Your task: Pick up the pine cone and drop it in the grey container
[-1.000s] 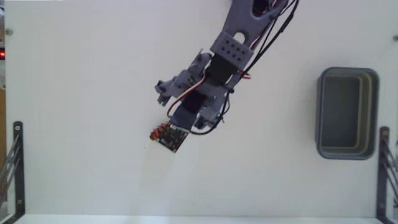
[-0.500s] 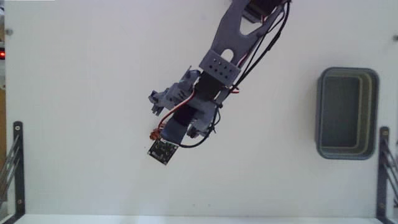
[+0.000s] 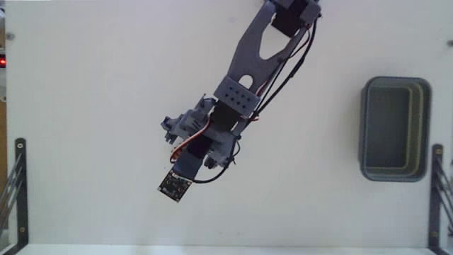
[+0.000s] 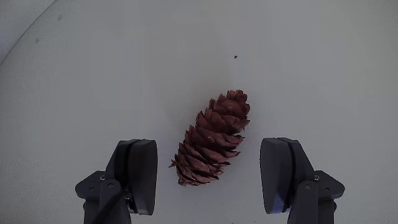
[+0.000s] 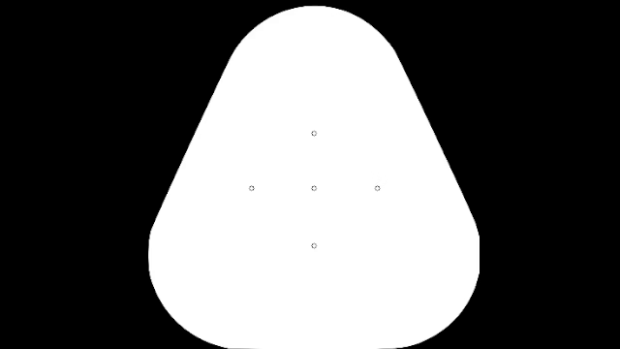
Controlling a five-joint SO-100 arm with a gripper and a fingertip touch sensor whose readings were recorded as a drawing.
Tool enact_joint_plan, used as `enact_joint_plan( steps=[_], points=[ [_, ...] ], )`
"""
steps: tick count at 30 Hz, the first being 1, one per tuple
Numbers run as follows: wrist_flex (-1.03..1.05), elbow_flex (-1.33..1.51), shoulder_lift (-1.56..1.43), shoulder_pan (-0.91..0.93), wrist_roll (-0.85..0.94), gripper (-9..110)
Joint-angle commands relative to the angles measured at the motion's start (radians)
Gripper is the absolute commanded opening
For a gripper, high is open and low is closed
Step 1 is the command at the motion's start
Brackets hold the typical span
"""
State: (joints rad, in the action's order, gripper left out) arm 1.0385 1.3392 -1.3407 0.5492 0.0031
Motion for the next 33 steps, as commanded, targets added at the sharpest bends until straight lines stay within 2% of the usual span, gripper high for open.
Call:
enact_joint_plan(
  steps=[1, 22, 33],
  points=[
    [0.008, -0.1, 0.004, 0.026, -0.003, 110],
    [0.017, -0.148, 0.043, 0.026, -0.003, 110],
    [-0.099, -0.022, 0.034, 0.026, -0.003, 110]
  ],
)
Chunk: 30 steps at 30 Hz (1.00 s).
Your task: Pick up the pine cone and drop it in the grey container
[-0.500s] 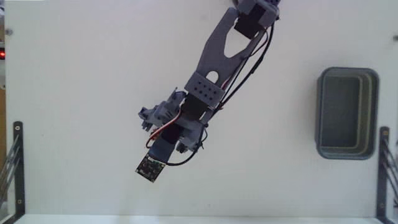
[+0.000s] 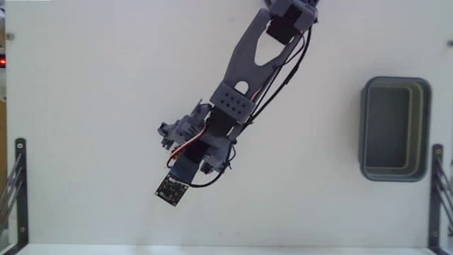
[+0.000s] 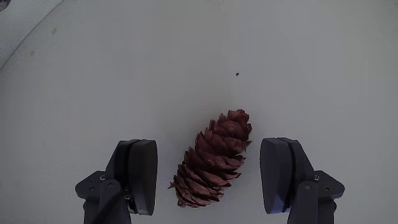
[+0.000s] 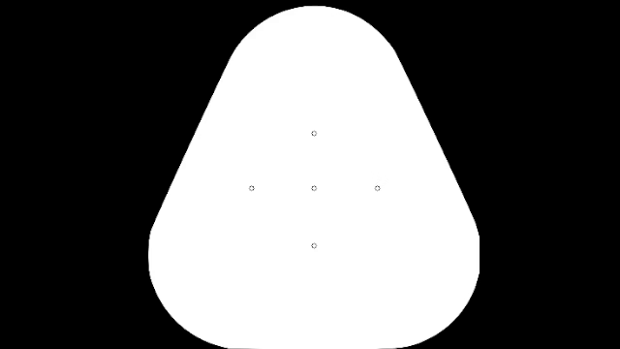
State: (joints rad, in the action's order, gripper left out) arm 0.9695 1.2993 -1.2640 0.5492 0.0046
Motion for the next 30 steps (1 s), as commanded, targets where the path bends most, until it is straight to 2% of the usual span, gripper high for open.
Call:
enact_joint_plan(
  steps=[1, 30],
  points=[
    [-0.035, 0.023, -0.043, 0.026, -0.005, 110],
    [-0.104, 0.088, -0.039, 0.026, -0.005, 110]
  ],
)
